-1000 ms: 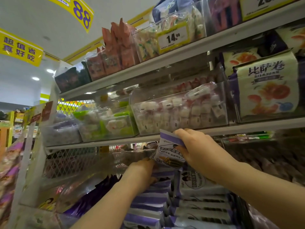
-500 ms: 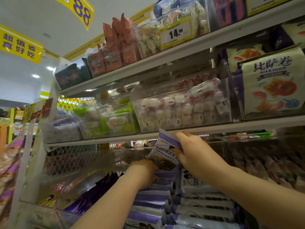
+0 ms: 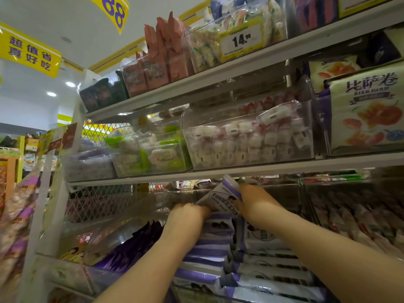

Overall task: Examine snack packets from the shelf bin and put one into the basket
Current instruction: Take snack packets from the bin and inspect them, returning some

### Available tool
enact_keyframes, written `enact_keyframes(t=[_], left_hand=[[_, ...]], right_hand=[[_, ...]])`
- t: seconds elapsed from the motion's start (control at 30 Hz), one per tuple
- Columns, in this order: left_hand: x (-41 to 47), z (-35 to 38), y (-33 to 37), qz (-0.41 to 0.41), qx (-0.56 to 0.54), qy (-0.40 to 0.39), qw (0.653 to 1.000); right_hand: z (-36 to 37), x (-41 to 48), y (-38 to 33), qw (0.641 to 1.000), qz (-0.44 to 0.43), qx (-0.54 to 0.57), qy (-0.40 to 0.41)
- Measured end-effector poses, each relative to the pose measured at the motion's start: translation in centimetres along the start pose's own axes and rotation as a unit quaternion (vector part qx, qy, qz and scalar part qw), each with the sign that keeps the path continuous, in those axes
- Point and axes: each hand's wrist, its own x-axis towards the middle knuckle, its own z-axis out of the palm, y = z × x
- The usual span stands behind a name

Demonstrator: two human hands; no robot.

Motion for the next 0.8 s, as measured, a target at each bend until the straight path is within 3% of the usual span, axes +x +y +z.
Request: enact_keyframes(t=[0.1, 0.3, 0.47, 0.63, 0.8], left_hand=[[-2.1, -1.5, -1.1, 0.017, -0.057, 0.185, 0.981], [-5.9, -4.3, -3.3, -0.029, -0.147, 0.393, 0.907], [-8.5, -5.7, -5.8, -0.083, -0.188, 0.437, 0.876], [-11.8, -6.8, -8.0, -0.103, -0.179, 0.432, 0.878], [-15.9, -7.5, -8.9, -0.146, -0.175, 0.404, 0.886]], right_hand=[[0.0, 0.0, 0.3, 1.000, 0.010, 0.000, -0.022], [1.0, -0.5, 0.7, 0.997, 0.020, 0.013, -0.068], [0.8, -1.1, 0.6, 0.996, 0.013, -0.016, -0.086], [0.2, -1.4, -0.4, 0.992, 0.011, -0.100, -0.077], [0.5, -2.3, -0.8, 0.997, 0.042, -0.050, -0.031]])
